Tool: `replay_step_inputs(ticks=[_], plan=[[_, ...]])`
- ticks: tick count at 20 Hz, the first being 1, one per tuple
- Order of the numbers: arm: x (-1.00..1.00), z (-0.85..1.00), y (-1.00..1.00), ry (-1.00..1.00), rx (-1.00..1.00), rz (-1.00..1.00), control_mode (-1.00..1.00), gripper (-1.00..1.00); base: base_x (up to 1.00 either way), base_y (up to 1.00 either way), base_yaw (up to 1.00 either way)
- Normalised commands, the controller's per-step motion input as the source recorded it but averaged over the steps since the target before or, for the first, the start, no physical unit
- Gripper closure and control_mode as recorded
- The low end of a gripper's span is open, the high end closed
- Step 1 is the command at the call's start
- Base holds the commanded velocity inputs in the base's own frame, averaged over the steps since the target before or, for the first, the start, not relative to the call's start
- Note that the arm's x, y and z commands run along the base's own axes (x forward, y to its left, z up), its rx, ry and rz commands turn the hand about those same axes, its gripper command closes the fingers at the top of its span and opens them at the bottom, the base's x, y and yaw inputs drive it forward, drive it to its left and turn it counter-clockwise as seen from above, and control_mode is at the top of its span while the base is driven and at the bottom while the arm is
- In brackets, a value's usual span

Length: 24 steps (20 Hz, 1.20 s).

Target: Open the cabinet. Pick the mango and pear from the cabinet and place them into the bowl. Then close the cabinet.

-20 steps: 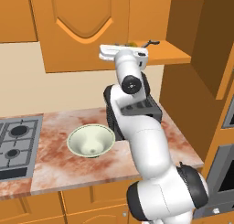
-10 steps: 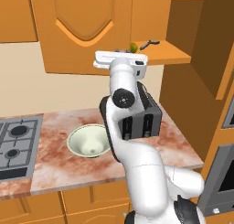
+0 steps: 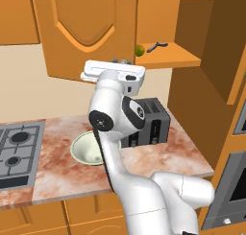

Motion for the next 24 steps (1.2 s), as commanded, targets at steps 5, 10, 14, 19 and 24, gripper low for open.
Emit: replay_step_inputs(ticks=[5,10,14,19,24], plan=[[-0.58,0.00,1.00,0.00,0.00,-0.20,-1.00,1.00,0.00,0.00,0.00],[-0.25,0.00,0.77,0.04,-0.08,-0.17,-1.00,-1.00,0.00,0.00,0.00],[-0.05,0.00,0.00,-0.02,0.00,0.00,-1.00,-1.00,0.00,0.00,0.00],[-0.40,0.11,0.09,-0.02,0.00,0.00,-1.00,-1.00,0.00,0.00,0.00],[-0.96,0.02,-0.18,0.01,0.07,0.00,-1.00,-1.00,0.00,0.00,0.00]])
